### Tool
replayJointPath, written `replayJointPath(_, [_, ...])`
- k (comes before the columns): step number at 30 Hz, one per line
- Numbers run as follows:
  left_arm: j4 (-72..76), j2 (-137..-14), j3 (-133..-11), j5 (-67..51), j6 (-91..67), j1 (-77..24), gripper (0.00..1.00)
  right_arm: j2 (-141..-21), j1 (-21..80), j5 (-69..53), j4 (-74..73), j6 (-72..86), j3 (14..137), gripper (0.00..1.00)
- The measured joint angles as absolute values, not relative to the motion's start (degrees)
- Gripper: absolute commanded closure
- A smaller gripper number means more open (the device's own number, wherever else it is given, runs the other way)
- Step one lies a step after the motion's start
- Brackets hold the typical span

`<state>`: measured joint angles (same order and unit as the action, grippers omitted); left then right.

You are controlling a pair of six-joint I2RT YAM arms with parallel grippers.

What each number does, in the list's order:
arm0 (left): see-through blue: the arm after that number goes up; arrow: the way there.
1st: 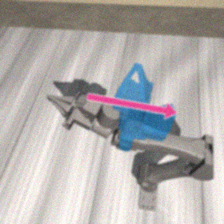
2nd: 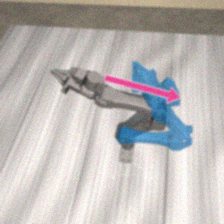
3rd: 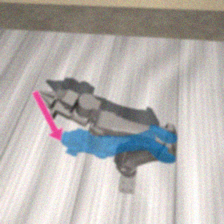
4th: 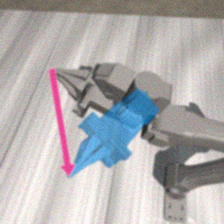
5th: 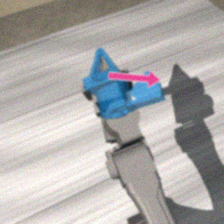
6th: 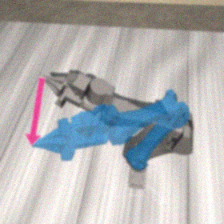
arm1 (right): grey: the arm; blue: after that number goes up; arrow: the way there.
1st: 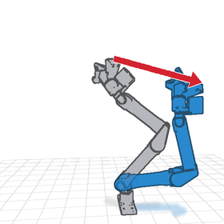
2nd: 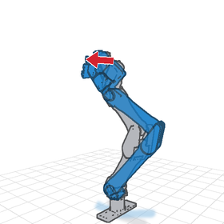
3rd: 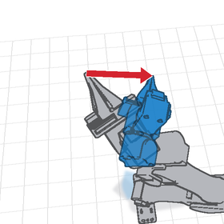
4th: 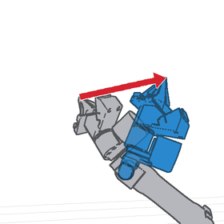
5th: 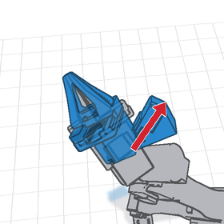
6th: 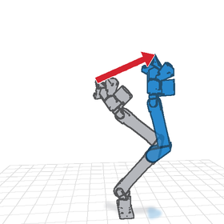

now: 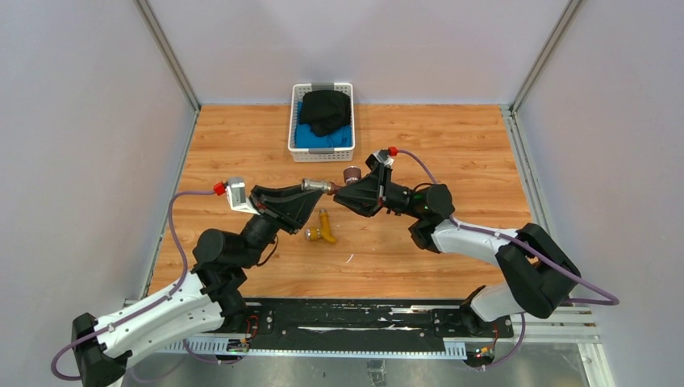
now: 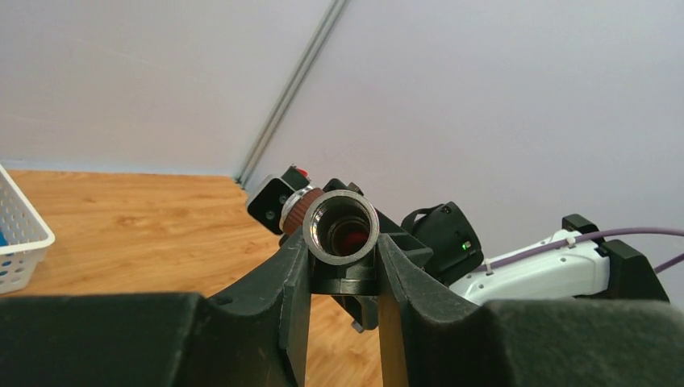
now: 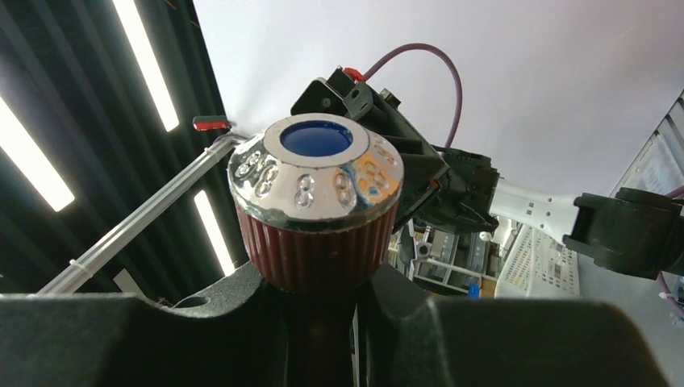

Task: Install the water faucets
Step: Install the water faucet onto the adaptor, then screw the water faucet onto the adaptor.

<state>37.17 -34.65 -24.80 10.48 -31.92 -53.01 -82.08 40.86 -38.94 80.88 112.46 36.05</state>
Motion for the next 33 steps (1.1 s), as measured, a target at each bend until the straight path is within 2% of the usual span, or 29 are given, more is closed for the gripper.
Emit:
replayJointPath(3, [35.75,-34.24,-25.41,10.26,-31.94,-52.93,1.0,-82.08,40.88,-39.81,81.38,113.19,36.05,0.7])
replayJointPath(5, [34.44,-34.11,-25.93,10.13,-32.84,-52.45,1.0,-82.11,40.88,-40.07,81.49,113.19,36.05,0.57])
replayJointPath(7, [32.82,-33.93,-26.35,9.96,-34.48,-51.31,1.0,-82.11,40.86,-39.9,82.15,113.06,36.05,0.48])
replayJointPath(11, [30.48,-33.52,-26.37,9.69,-38.39,-48.75,1.0,-82.08,40.75,-39.88,82.98,112.16,35.97,0.37])
replayJointPath(15, [29.34,-33.06,-26.35,10.76,-41.25,-47.51,1.0,-82.08,40.75,-40.29,83.85,111.15,35.7,0.31])
replayJointPath(27, [22.48,-31.7,-26.37,14.24,-52.29,-42.35,1.0,-81.25,39.66,-45.08,81.58,104.2,30.11,0.27])
replayJointPath(30, [18.46,-31.77,-27.51,13.87,-55.27,-40.45,1.0,-77.84,38.41,-47.29,77.6,100.14,28.71,0.26])
replayJointPath(33, [13.06,-32.08,-30.44,13.23,-58.17,-38.76,1.0,-69.69,36.64,-49.17,66.35,89.49,28.25,0.26])
